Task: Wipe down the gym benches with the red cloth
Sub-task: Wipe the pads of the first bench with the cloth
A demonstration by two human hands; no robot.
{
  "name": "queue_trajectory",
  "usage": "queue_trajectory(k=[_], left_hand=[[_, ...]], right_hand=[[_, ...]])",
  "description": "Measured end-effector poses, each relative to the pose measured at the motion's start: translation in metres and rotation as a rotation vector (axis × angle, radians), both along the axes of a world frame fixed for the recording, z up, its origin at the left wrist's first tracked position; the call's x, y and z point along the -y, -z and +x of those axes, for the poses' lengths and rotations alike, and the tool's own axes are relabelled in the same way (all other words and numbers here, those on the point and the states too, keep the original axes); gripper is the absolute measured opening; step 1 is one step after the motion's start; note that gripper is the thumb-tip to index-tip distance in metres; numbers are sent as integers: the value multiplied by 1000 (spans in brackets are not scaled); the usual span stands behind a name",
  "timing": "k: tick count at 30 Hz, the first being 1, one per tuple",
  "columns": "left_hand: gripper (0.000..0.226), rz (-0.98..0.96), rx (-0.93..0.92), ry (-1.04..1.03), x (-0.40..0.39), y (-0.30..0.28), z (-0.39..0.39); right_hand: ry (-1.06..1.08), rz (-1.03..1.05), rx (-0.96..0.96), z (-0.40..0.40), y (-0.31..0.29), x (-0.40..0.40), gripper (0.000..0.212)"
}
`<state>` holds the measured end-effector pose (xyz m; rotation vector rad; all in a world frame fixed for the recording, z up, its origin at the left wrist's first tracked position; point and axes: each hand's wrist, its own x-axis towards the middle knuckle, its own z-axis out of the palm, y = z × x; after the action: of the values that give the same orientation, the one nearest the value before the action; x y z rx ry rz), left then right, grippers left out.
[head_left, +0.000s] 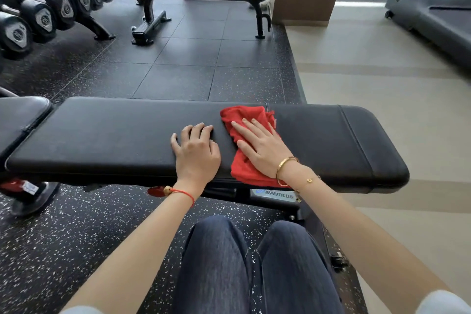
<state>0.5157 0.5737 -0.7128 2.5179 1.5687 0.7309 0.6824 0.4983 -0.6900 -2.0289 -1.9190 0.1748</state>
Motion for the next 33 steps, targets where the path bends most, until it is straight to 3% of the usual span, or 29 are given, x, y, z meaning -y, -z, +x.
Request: queue_trajectory(k=[4,8,13,22,33], left_hand=[[50,-10,-3,3,1,-1,0],[47,-12,-16,7,1,0,0],[44,-13,-16,3,2,0,1],[43,-17,-33,0,3,-2,1],[48,12,4,-23,1,2,1]], right_hand=[[217,146,-109,10,-6,12,55],[442,4,-29,15,0,24,70],[445,-7,-158,10,2,25,74],[341,278,-347,-9,-6,18,34],[344,394,-535,-2,-2,5,38]])
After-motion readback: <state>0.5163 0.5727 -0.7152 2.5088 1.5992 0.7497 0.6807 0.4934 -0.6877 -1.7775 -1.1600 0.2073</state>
